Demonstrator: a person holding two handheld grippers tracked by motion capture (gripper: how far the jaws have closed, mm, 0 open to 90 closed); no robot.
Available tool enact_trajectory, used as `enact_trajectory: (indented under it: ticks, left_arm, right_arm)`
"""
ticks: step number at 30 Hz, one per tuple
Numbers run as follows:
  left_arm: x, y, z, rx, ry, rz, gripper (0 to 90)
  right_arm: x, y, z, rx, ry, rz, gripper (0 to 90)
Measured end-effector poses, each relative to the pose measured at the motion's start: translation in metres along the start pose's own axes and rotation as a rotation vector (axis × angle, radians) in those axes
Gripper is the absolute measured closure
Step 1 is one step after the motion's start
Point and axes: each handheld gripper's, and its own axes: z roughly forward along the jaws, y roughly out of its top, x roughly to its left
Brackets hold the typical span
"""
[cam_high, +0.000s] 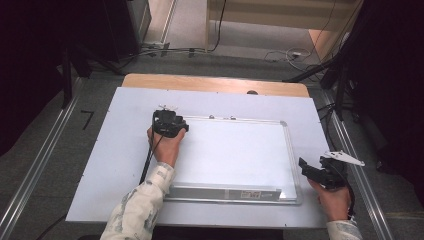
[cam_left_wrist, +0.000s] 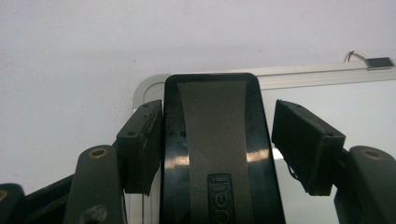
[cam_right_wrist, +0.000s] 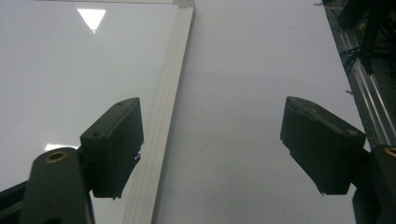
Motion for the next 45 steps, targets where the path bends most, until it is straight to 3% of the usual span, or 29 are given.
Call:
enact_trajectory:
  ticks: [13, 20, 36, 45]
  left_arm:
    - [0.005, -0.002, -0.040, -0.085, -0.092, -0.009, 31.1]
    - [0.016, -0.010, -0.060, -0.116, -0.110, -0.008, 29.6]
    - [0.042, -0.034, -0.088, -0.143, -0.144, -0.010, 25.8]
    - [0.065, -0.055, -0.095, -0.117, -0.143, -0.024, 25.7]
  right_arm:
    - [0.000, -0.001, -0.001, 0.003, -0.003, 0.005, 19.9]
    - [-0.001, -0.001, -0.001, 0.003, -0.002, 0.002, 19.9]
    - [-0.001, -0.002, -0.002, 0.004, -0.004, 0.002, 19.9]
    - [-0.002, -0.003, -0.003, 0.005, -0.001, 0.005, 19.8]
